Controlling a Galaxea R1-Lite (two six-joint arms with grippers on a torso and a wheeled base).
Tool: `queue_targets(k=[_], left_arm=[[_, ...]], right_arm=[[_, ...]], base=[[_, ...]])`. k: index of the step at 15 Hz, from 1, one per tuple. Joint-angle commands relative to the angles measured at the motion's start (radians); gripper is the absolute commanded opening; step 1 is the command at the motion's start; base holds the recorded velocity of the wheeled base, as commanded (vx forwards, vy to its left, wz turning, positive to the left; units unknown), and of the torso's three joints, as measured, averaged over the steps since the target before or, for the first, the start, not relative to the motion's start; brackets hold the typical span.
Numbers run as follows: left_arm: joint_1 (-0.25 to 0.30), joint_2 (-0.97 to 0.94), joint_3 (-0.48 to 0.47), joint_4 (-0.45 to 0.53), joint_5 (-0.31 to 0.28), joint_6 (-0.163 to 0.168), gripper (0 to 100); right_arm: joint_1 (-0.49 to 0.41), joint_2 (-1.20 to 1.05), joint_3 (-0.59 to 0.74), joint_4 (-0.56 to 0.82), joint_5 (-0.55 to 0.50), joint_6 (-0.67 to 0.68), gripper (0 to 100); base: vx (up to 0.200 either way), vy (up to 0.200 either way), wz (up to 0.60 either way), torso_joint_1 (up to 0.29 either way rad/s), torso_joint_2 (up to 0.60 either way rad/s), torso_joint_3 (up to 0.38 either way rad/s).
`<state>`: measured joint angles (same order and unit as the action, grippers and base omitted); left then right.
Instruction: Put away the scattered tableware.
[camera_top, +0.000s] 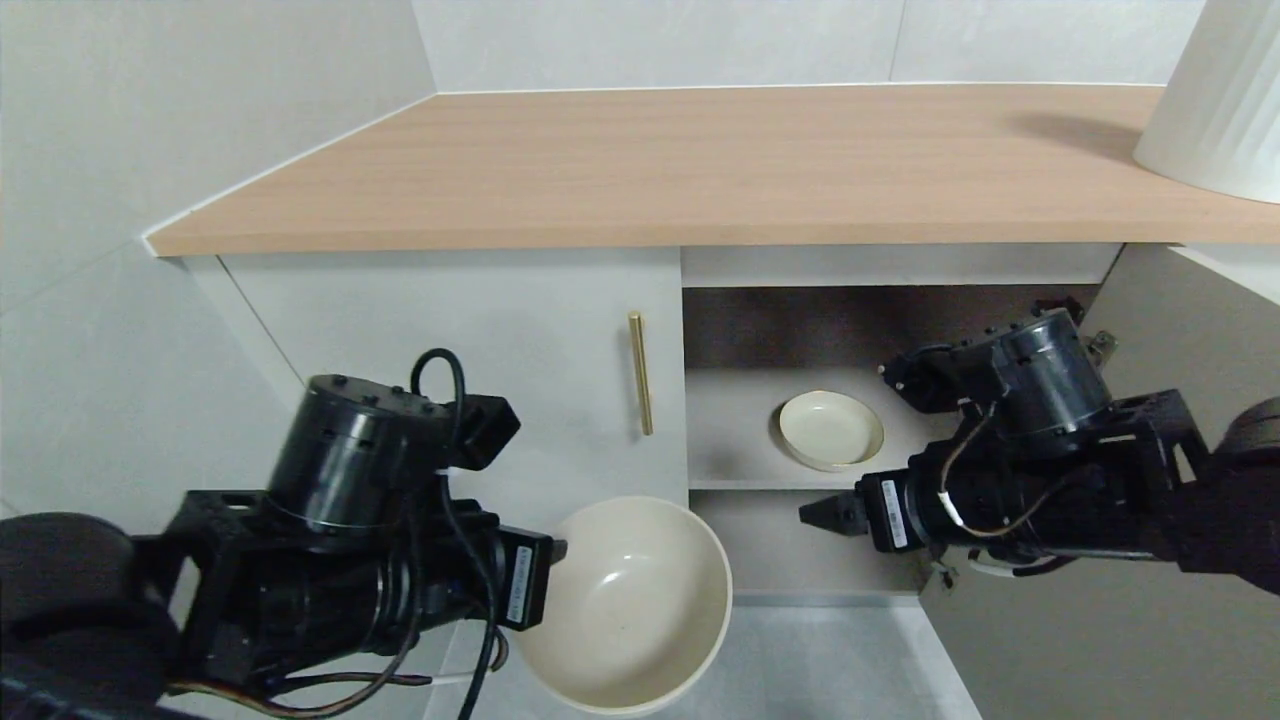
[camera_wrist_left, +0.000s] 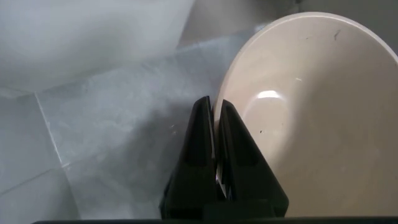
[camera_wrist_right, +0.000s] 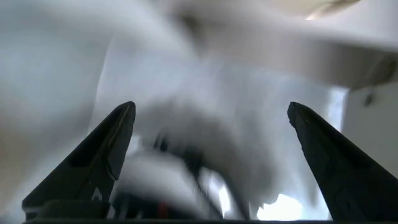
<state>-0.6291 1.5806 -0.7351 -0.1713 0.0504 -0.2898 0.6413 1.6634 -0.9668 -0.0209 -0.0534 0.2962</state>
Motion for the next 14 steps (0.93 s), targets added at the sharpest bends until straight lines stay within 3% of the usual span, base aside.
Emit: queue_targets(k=[1, 5, 8, 14], left_arm=[[-0.058, 0.144, 0.003, -0.037, 0.054, 0.008, 0], [-0.13, 0.187, 0.06, -0.163, 0.226, 0.009, 0], [-0.153, 0.185, 0.083, -0.215, 0.252, 0.029, 0], [-0.19, 0.147, 0.086, -0.218, 0.286, 0.026, 0]], right_arm=[[0.08, -0.1, 0.011, 0.038, 0.017, -0.006, 100], [0.141, 0.006, 0.008, 0.078, 0.001, -0.005, 100], [0.156, 0.075, 0.002, 0.068, -0.06, 0.0, 100], [0.192, 0.165, -0.007, 0.016, -0.08, 0.041, 100]], base=[[0.0, 0.0, 0.0, 0.0, 0.0, 0.0], [0.0, 0.0, 0.0, 0.0, 0.0, 0.0], [0.0, 0.0, 0.0, 0.0, 0.0, 0.0], [0.0, 0.0, 0.0, 0.0, 0.0, 0.0]])
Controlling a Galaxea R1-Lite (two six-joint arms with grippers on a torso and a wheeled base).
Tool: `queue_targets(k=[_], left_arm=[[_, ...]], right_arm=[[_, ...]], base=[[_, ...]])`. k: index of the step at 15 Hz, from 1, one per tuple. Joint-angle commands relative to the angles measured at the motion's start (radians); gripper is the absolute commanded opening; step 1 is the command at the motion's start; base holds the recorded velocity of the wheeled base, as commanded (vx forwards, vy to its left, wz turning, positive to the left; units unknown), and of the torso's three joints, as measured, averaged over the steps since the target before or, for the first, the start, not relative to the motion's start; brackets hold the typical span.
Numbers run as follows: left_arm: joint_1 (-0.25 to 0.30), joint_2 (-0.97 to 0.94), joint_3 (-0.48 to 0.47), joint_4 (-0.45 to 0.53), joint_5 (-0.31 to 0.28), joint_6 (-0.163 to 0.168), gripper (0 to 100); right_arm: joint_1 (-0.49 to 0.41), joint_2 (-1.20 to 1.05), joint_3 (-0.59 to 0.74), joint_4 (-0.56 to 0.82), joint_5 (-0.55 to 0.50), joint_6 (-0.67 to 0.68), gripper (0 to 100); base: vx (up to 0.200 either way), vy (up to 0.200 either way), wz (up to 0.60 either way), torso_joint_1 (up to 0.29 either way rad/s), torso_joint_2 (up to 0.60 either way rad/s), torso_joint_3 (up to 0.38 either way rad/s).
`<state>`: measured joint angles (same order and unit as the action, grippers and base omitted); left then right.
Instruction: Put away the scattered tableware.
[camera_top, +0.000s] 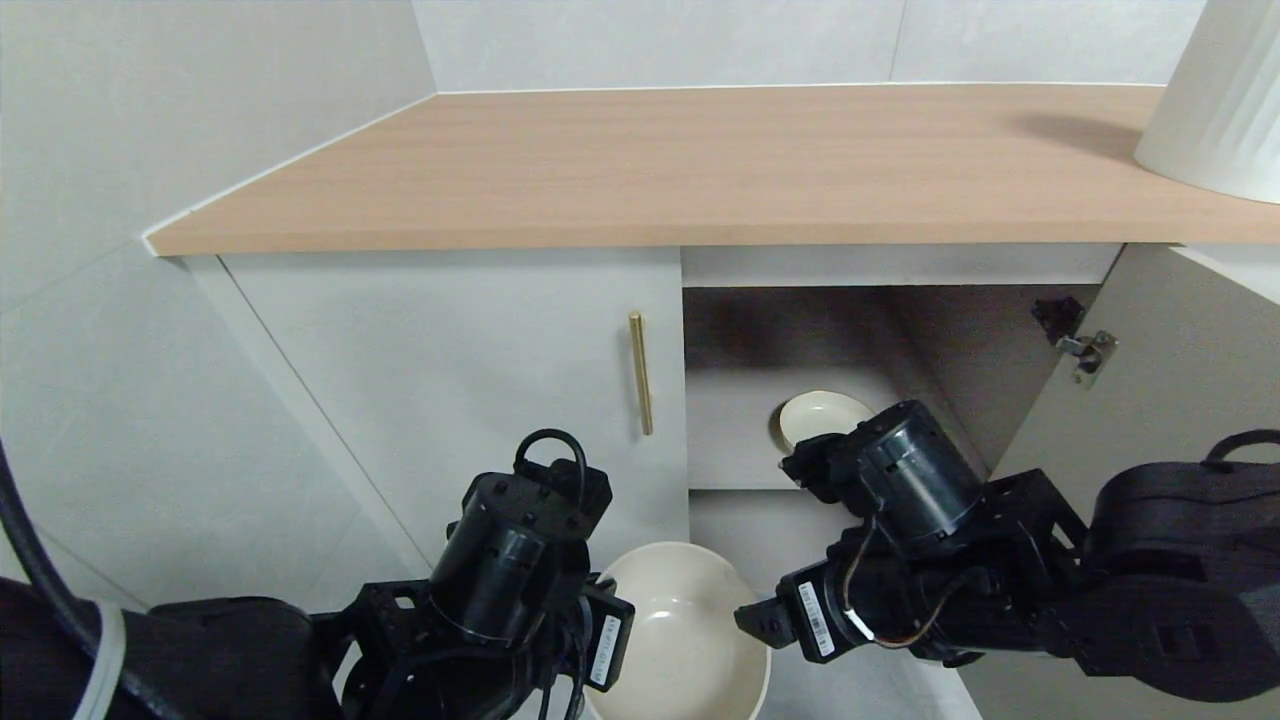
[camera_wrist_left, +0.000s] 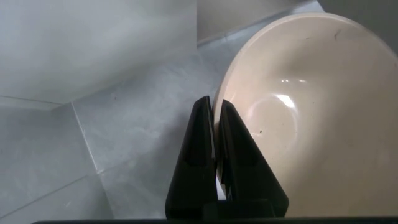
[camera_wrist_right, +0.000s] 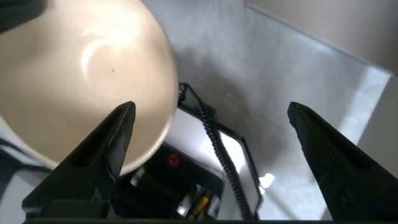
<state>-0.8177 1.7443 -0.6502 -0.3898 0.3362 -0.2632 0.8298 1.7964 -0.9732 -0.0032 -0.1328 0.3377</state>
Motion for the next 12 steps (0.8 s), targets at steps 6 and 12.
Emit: queue_targets(k=[6, 12], left_arm=[[-0.02, -0.035, 0.007, 0.0, 0.0, 0.001, 0], [-0.021, -0.038, 0.007, 0.0, 0.001, -0.001, 0]], right_arm=[[0.008, 0.044, -0.015, -0.004, 0.004, 0.03, 0], [0.017, 0.052, -0.016, -0.004, 0.004, 0.034, 0]], base=[[0.0, 0.0, 0.0, 0.0, 0.0, 0.0], [0.0, 0.0, 0.0, 0.0, 0.0, 0.0]])
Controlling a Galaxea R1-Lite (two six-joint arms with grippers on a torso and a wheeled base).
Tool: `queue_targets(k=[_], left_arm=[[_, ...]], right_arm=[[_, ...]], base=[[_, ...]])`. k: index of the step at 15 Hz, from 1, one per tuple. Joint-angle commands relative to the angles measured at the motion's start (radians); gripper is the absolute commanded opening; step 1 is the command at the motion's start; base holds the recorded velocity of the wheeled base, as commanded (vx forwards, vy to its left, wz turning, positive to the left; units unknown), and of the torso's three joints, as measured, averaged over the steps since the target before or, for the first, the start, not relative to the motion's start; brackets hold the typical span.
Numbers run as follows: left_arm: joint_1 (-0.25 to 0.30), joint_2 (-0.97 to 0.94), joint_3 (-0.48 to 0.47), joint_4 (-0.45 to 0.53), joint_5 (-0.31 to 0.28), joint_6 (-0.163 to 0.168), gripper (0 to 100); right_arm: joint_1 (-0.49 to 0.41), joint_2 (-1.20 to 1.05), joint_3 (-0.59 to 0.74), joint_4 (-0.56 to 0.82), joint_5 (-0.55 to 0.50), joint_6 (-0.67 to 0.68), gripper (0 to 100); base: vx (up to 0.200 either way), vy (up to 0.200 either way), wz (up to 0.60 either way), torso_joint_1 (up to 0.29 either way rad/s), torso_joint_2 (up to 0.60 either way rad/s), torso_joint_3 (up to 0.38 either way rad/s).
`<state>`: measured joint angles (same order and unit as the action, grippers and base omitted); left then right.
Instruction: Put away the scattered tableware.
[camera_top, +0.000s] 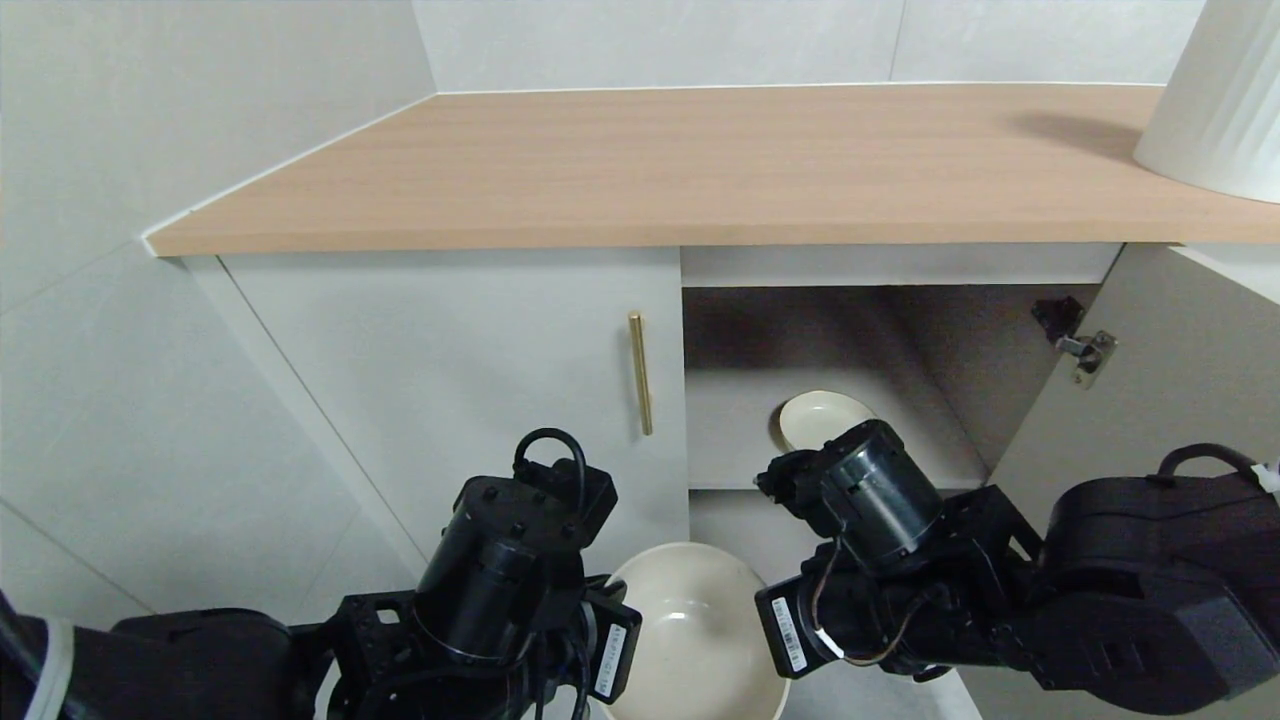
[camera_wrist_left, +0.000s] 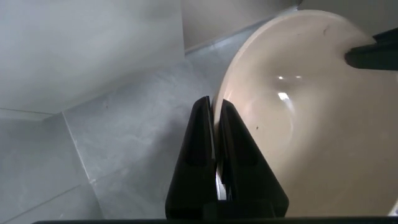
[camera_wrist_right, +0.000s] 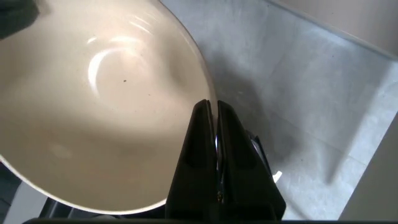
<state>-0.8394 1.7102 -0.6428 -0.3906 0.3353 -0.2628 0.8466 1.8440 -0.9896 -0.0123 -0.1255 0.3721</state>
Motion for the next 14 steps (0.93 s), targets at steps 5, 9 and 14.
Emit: queue_targets(k=[5, 9, 14], left_arm=[[0.0, -0.004, 0.006, 0.001, 0.022, 0.0, 100], [0.0, -0.015, 0.003, -0.002, 0.024, 0.0, 100], [0.003, -0.037, 0.002, -0.008, 0.024, 0.0, 100]], right_arm=[[0.0, 0.006, 0.0, 0.003, -0.005, 0.001, 0], [-0.012, 0.027, -0.003, -0.046, -0.011, 0.071, 0], [-0.196, 0.086, -0.009, -0.166, -0.057, 0.168, 0]], base=[[0.0, 0.0, 0.0, 0.0, 0.0, 0.0], [0.0, 0.0, 0.0, 0.0, 0.0, 0.0], [0.0, 0.0, 0.0, 0.0, 0.0, 0.0]])
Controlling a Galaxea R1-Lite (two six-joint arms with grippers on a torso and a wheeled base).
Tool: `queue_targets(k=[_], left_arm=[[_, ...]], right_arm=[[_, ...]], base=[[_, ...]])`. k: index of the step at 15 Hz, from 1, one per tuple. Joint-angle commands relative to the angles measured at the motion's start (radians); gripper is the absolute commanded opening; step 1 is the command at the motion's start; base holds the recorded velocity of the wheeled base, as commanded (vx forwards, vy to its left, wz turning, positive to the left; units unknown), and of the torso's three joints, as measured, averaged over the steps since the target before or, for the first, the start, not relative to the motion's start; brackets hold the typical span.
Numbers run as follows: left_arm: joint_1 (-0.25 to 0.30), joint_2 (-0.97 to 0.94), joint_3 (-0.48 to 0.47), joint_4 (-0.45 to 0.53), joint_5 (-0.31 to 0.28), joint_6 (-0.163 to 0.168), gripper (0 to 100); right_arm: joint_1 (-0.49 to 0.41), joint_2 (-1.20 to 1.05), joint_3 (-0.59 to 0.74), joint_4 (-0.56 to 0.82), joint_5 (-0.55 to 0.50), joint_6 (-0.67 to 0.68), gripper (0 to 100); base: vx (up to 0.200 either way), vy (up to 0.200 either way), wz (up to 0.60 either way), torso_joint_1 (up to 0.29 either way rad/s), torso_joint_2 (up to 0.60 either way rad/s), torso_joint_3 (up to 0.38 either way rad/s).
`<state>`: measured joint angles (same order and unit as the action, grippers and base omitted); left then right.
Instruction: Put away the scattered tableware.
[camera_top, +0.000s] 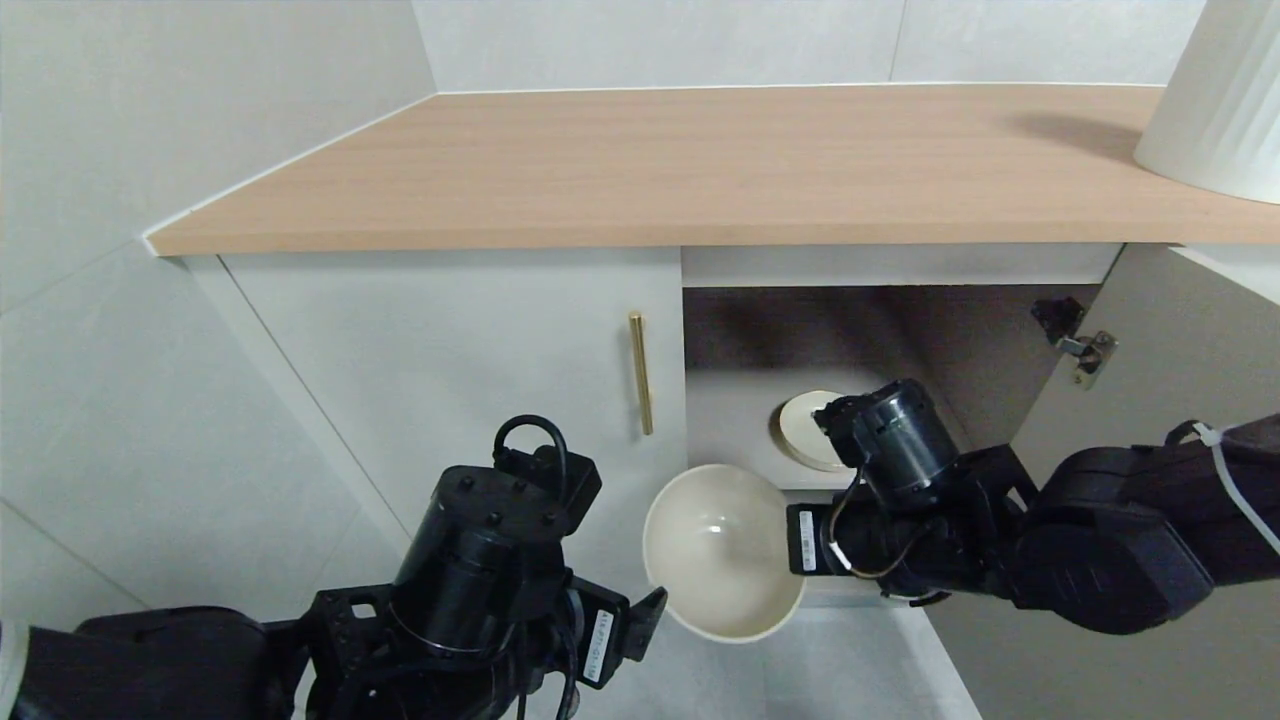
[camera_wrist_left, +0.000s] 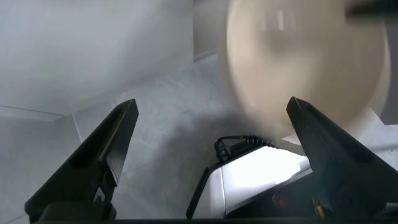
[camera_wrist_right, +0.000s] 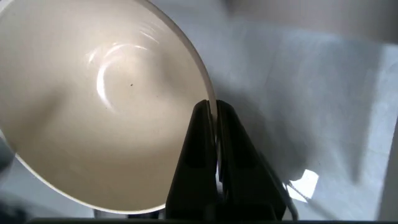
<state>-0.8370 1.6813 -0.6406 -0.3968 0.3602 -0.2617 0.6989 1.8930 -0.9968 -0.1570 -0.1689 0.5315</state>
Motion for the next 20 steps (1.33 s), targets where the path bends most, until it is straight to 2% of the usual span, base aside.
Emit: queue_targets(k=[1, 3, 5, 8, 14, 20], left_arm=[[0.003, -0.012, -0.002, -0.002, -0.001, -0.001, 100], [0.003, -0.014, -0.004, -0.002, -0.001, -0.001, 100], [0.003, -0.017, -0.004, -0.002, 0.0, -0.001, 100], [0.003, -0.023, -0.004, -0.002, -0.001, -0.001, 100], [0.003, -0.012, -0.007, -0.002, -0.001, -0.001, 100], [0.003, -0.011, -0.007, -0.002, -0.001, -0.001, 100]], right_arm=[[-0.082, 0.074, -0.011, -0.053, -0.061, 0.036, 0], [-0.164, 0.109, -0.016, -0.102, -0.147, 0.076, 0], [-0.208, 0.094, -0.019, -0.128, -0.149, 0.078, 0], [-0.286, 0.101, -0.046, -0.243, -0.182, 0.099, 0], [-0.346, 0.202, -0.161, -0.245, -0.21, 0.101, 0], [-0.372, 0.256, -0.2, -0.246, -0.201, 0.099, 0]], base=[[0.0, 0.0, 0.0, 0.0, 0.0, 0.0], [0.0, 0.0, 0.0, 0.0, 0.0, 0.0], [0.0, 0.0, 0.0, 0.0, 0.0, 0.0], [0.0, 0.0, 0.0, 0.0, 0.0, 0.0], [0.0, 0.0, 0.0, 0.0, 0.0, 0.0], [0.0, 0.0, 0.0, 0.0, 0.0, 0.0]])
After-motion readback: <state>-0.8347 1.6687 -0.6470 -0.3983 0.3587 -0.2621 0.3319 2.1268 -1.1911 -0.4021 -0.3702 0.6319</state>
